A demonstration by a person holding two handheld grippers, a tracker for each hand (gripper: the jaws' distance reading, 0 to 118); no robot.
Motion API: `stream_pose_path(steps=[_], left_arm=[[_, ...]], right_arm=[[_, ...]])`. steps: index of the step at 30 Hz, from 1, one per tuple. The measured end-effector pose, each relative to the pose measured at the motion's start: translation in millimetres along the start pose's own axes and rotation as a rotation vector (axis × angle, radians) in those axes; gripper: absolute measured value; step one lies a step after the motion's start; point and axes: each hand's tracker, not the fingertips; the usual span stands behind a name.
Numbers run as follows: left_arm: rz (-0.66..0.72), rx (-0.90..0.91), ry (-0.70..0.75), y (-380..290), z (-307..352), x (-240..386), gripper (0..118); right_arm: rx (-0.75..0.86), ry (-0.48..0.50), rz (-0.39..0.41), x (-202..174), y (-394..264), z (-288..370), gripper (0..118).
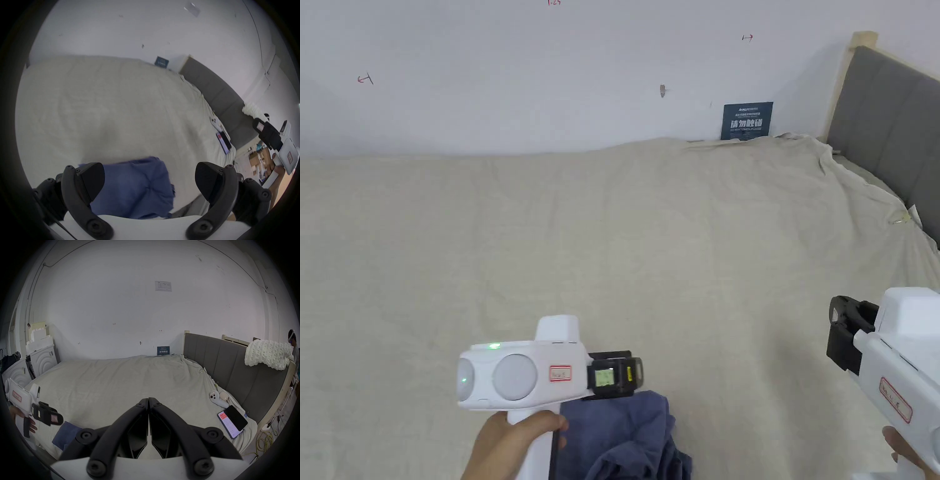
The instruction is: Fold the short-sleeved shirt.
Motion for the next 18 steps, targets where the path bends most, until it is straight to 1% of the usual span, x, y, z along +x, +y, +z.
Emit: stream_pose_path(steps=[4, 5, 6, 9, 10, 12, 13, 15, 18], left_arm=[[-0.026, 0.115, 0.073, -6.6, 12.2, -17.4, 108], [-0.049, 0.147, 0.102, -10.4, 13.2, -19.9, 100], [-0.062, 0.173, 0.119, -14.3, 13.6, -22.8, 88], [-0.097, 0.25, 0.157, -29.1, 8.1, -31.8, 41], [-0.124, 0.244, 0.176, -34.9, 4.4, -32.9, 23], [-0.141, 0.234, 0.183, -44.2, -4.2, -35.4, 6], [-0.141, 0.226, 0.168, -49.1, -7.9, -37.3, 0], [-0.139, 0.222, 0.141, -59.4, -15.8, -41.3, 0], [-0.147, 0.208, 0.158, -77.7, -30.7, -39.7, 0]], right_arm=[[0.0, 0.0, 0.003, 0.0, 1.2, -0.4, 0], [0.001, -0.001, 0.003, 0.2, 1.2, -0.3, 0], [0.001, -0.002, 0.003, 0.3, 1.1, -0.3, 0], [0.0, -0.003, 0.002, 1.3, 0.5, 0.0, 0], [-0.002, -0.004, 0.002, 1.4, 0.1, 0.1, 0], [-0.004, -0.006, 0.002, 2.5, -1.0, 0.3, 0], [-0.005, -0.007, 0.002, 3.3, -1.6, 0.3, 0], [-0.009, -0.009, 0.003, 3.7, -1.8, 0.2, 0], [-0.012, -0.011, 0.001, 5.5, -2.6, 0.9, 0]])
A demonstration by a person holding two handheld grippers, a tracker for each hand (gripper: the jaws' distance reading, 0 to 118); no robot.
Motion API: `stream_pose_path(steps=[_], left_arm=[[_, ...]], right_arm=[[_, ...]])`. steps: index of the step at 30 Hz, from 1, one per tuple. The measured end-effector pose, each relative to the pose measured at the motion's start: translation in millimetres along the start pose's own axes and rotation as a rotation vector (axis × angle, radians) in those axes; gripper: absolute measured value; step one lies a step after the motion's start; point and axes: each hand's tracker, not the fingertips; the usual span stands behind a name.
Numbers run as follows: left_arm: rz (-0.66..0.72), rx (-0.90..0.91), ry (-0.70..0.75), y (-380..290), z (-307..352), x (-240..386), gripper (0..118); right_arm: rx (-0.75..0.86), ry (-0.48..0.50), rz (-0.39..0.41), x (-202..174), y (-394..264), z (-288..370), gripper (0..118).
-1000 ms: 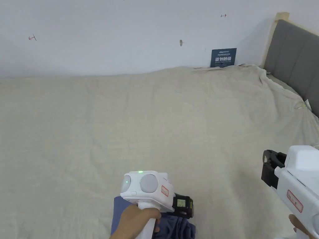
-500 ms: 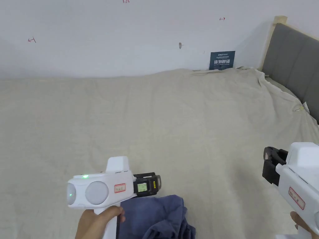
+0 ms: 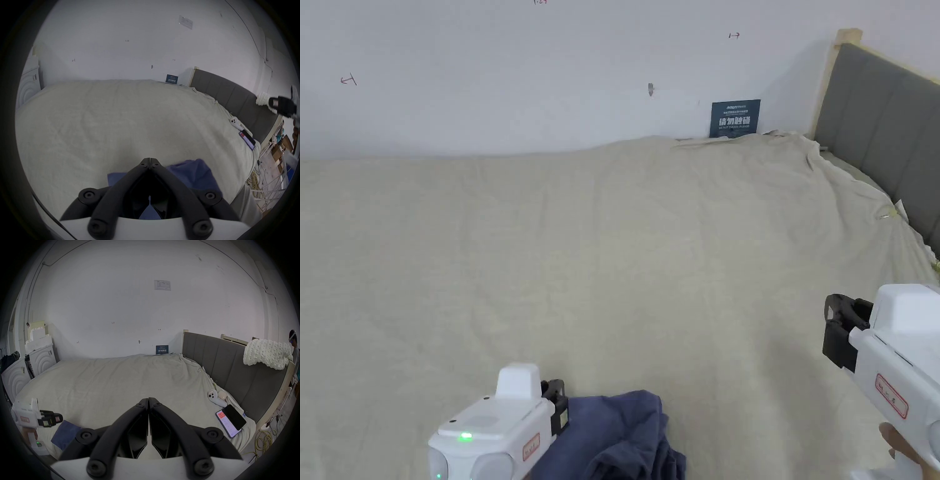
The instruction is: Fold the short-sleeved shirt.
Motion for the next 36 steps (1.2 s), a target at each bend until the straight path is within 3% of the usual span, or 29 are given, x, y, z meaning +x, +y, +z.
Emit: stream_pose_path(steps=[8, 22, 31, 36], left_arm=[[-0.063, -0.043, -0.039, -42.6, -21.0, 35.2, 0], [-0.132, -0.061, -0.098, -60.1, -47.4, 110.0, 0], [-0.156, -0.036, -0.073, -64.7, -44.1, 114.0, 0], [-0.089, 0.004, -0.095, -44.6, -28.4, 103.5, 0]], right_arm=[[-0.011, -0.013, -0.001, 2.5, -1.6, 5.2, 0], [-0.031, -0.055, -0.01, 19.6, -5.4, 13.0, 0], [-0.035, -0.053, -0.008, 16.4, -5.0, 11.6, 0], [-0.024, -0.043, -0.006, 10.8, -0.6, 12.9, 0]])
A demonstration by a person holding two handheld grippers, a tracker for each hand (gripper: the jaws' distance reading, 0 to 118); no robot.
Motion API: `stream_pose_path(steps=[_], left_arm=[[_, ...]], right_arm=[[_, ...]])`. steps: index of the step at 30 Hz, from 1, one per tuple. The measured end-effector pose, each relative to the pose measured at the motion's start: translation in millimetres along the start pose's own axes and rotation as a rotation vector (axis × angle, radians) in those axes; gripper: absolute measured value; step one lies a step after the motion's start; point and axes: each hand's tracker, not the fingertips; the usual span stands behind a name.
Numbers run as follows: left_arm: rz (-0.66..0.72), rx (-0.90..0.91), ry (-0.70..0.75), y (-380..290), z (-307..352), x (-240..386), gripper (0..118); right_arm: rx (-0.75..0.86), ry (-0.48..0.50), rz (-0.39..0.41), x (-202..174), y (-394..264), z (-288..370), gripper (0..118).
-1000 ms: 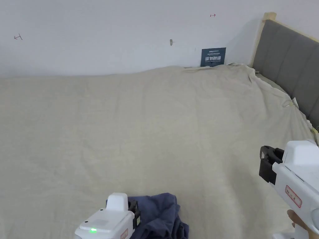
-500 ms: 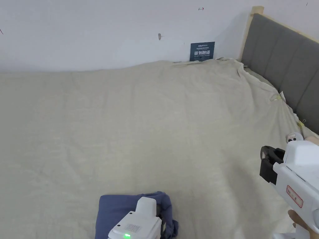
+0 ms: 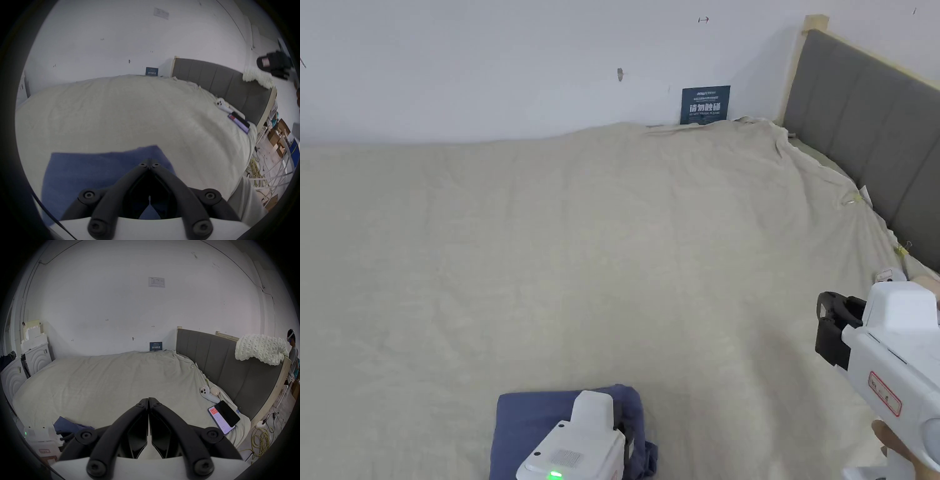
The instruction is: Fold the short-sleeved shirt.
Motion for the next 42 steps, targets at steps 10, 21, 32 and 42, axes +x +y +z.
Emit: stream_pose_path(steps=[10, 21, 32, 42], left_arm=[[-0.036, 0.25, 0.058, 85.1, 76.2, -37.9, 0], [-0.043, 0.459, 0.221, 133.5, 137.9, -95.6, 0], [-0.002, 0.507, 0.396, 124.9, 164.8, -149.6, 0], [0.032, 0.505, 0.416, 118.6, 171.5, -162.6, 0]], right_arm=[[0.073, 0.049, 0.015, -28.0, 18.8, 2.0, 0], [0.165, 0.089, 0.028, -58.8, 29.8, 2.7, 0], [0.23, 0.097, 0.044, -85.1, 24.8, 10.2, 0], [0.225, 0.125, 0.031, -114.9, 7.4, 0.7, 0]])
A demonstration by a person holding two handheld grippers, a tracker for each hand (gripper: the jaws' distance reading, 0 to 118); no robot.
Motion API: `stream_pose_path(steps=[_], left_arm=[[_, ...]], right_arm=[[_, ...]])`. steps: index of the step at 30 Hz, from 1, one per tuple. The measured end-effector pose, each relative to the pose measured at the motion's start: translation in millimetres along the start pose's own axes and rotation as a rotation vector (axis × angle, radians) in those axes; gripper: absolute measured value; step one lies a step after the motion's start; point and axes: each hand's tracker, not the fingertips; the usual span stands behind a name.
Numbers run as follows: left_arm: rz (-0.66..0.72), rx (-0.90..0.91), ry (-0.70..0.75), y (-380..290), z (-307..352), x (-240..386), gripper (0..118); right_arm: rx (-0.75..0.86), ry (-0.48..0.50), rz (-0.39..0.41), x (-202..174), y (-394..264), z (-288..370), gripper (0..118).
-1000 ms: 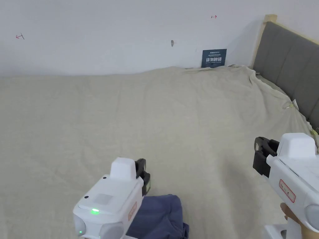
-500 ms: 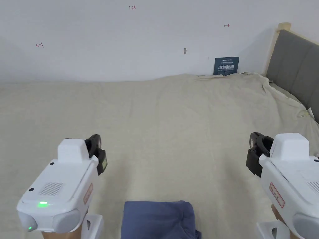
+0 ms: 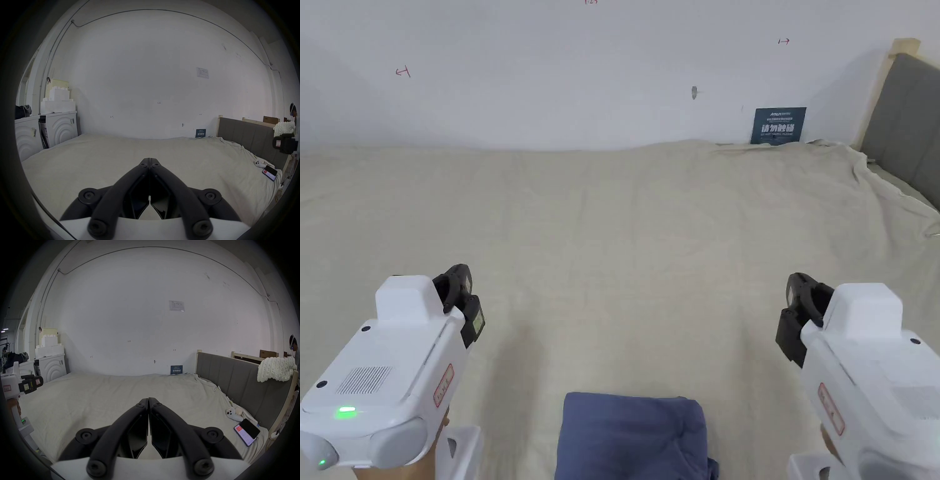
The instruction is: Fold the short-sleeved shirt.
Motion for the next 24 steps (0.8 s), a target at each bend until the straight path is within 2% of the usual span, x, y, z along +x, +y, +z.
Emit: stream_pose_path(steps=[11, 14, 24], left_arm=[[0.007, -0.032, -0.011, -13.8, 1.3, -9.1, 0], [0.012, -0.054, -0.014, -21.4, 0.7, -12.5, 0], [0.029, -0.127, -0.017, -44.9, 4.1, -20.1, 0]], right_arm=[[-0.135, -0.004, -0.014, -57.9, -100.6, -29.7, 0], [-0.188, 0.002, 0.006, -71.2, -127.0, -34.4, 0], [-0.332, 0.059, 0.013, -97.9, -188.5, -46.0, 0]])
